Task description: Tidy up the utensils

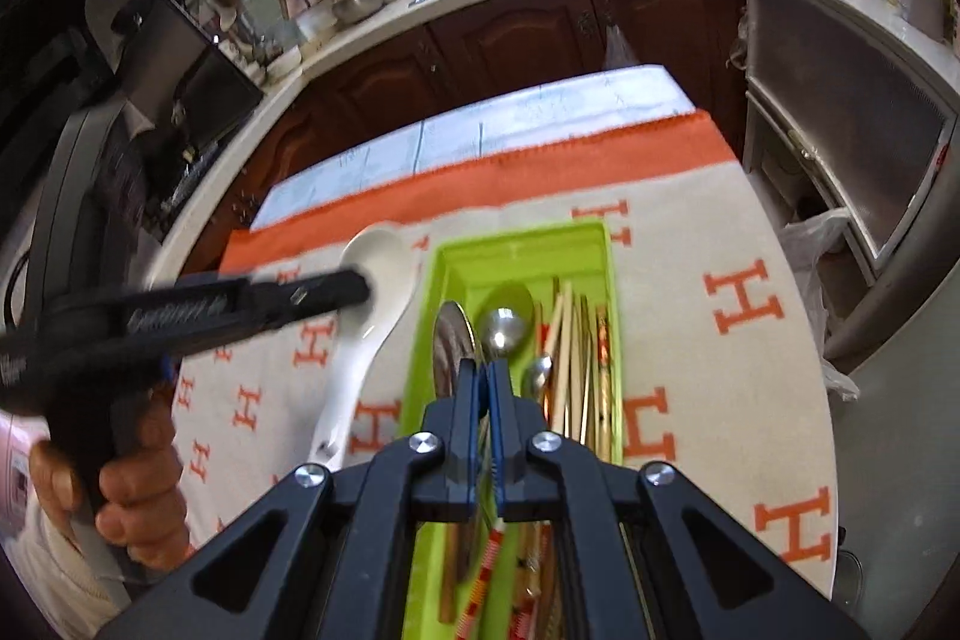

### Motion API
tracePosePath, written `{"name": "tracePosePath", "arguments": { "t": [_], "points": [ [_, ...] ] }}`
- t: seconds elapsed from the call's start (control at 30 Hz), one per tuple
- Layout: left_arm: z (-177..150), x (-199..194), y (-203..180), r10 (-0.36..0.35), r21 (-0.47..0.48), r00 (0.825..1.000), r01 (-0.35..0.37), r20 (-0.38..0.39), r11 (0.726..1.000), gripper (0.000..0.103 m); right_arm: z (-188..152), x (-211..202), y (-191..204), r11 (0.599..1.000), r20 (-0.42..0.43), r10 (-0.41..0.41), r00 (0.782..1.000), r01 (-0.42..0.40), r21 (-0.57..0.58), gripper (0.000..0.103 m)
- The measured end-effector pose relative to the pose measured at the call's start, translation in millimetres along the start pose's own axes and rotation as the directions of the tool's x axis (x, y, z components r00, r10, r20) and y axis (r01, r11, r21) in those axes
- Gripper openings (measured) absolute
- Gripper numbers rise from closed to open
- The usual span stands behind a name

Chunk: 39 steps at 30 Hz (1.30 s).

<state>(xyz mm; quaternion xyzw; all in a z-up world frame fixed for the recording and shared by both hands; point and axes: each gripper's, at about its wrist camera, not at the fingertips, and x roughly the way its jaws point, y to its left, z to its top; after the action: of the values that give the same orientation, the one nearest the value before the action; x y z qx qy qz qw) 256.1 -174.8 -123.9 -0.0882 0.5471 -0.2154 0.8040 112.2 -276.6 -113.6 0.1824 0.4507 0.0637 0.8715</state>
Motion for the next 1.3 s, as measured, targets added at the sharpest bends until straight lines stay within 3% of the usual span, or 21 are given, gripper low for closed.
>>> {"name": "tracePosePath", "arguments": {
  "t": [0.17,0.33,0.43,0.5,0.53,0.57,0.7,0.8,1.0,1.23,1.3],
  "points": [
    [-10,22,0,0.061,0.04,0.997,-0.059,-0.039,0.997,0.003,-17,16,-8,1.0,-0.063,0.0,0.998,0.0,-0.001,0.003],
    [-21,23,-2,0.069,0.056,0.996,-0.066,-0.05,0.996,0.004,-23,28,-8,1.0,-0.094,0.003,0.996,-0.004,-0.012,0.003],
    [-30,13,-7,0.063,0.083,0.997,-0.059,-0.045,0.995,0.014,-23,32,-7,1.0,-0.11,-0.007,0.994,0.007,0.0,0.008],
    [-36,-1,-8,0.076,0.093,0.997,-0.074,-0.016,0.993,0.035,-23,35,-6,1.0,-0.127,-0.005,0.992,0.007,0.009,0.008],
    [-38,-8,-8,0.081,0.094,0.997,-0.081,0.0,0.992,0.05,-24,34,-5,1.0,-0.127,-0.002,0.992,0.003,0.007,0.008],
    [-42,-19,-7,0.086,0.092,0.996,-0.089,0.036,0.992,0.055,-25,32,-3,1.0,-0.125,-0.003,0.992,0.003,0.002,0.008],
    [-54,-51,-3,0.107,0.097,0.99,-0.116,0.092,0.988,0.056,-28,24,3,1.0,-0.115,0.017,0.993,-0.017,0.007,0.011],
    [-63,-72,4,0.125,0.076,0.984,-0.135,0.124,0.988,0.064,-33,18,8,1.0,-0.107,0.023,0.994,-0.022,0.003,0.011],
    [-95,-116,17,0.203,0.061,0.959,-0.218,0.198,0.974,0.08,-43,2,20,1.0,-0.089,0.024,0.996,-0.024,0.005,0.013],
    [-135,-149,27,0.298,0.039,0.926,-0.315,0.231,0.948,0.081,-61,-19,34,1.0,-0.059,0.012,0.998,-0.011,0.009,0.016],
    [-148,-162,29,0.34,0.033,0.907,-0.358,0.251,0.933,0.082,-67,-27,39,1.0,-0.045,0.008,0.999,-0.008,0.006,0.02]
  ]
}}
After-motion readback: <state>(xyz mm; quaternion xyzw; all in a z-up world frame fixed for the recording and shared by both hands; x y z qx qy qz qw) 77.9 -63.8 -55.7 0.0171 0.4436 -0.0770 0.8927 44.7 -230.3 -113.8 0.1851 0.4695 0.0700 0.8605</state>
